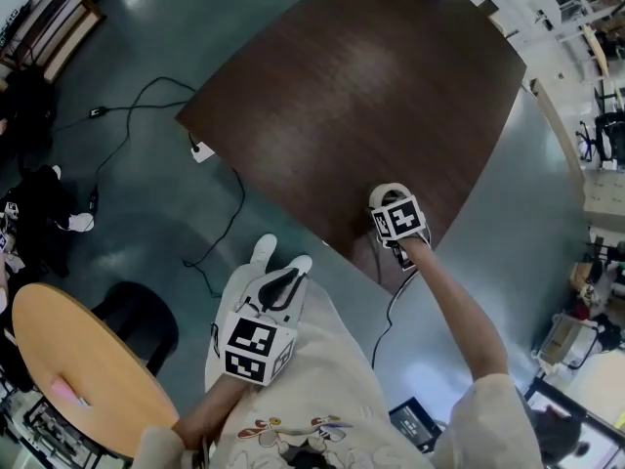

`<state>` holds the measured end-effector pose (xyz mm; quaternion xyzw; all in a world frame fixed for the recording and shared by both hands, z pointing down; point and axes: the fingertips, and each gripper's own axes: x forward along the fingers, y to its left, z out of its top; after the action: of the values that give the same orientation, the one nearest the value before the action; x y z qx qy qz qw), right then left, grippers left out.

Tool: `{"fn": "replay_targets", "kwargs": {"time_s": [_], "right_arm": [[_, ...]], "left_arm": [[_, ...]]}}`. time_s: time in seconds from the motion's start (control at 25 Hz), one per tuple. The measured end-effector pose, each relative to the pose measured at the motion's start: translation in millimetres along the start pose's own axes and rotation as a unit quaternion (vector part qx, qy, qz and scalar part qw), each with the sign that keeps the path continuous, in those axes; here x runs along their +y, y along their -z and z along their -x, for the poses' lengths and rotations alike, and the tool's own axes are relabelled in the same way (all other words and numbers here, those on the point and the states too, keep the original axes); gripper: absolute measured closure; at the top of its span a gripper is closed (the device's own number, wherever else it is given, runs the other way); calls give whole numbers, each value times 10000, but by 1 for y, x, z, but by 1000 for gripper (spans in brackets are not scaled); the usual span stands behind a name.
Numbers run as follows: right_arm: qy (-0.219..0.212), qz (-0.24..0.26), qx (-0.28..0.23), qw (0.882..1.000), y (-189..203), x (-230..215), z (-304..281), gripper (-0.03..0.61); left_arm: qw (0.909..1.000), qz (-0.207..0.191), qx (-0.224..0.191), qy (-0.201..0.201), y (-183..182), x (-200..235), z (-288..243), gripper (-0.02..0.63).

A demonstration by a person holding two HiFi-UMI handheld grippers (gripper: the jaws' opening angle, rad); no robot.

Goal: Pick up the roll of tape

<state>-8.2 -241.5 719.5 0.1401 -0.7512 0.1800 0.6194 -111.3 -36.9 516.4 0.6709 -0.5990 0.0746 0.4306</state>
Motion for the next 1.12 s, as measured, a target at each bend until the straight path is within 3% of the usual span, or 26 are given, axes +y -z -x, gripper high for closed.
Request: {"fn": "replay_targets", "kwargs": {"time_s": [0.2, 0.6, 1.12], "right_arm": [[122, -19, 360, 9993, 1, -2, -11, 428], [316, -54, 535, 9981, 0, -4, -15, 451], [386, -190, 216, 9988, 2, 1, -10, 456]], "left_arm": [[10000, 35, -12, -16, -2, 6, 2, 565], [10000, 68, -9, 2, -3, 15, 5, 566], [9999, -96, 38, 117, 0, 8, 8, 568]]}}
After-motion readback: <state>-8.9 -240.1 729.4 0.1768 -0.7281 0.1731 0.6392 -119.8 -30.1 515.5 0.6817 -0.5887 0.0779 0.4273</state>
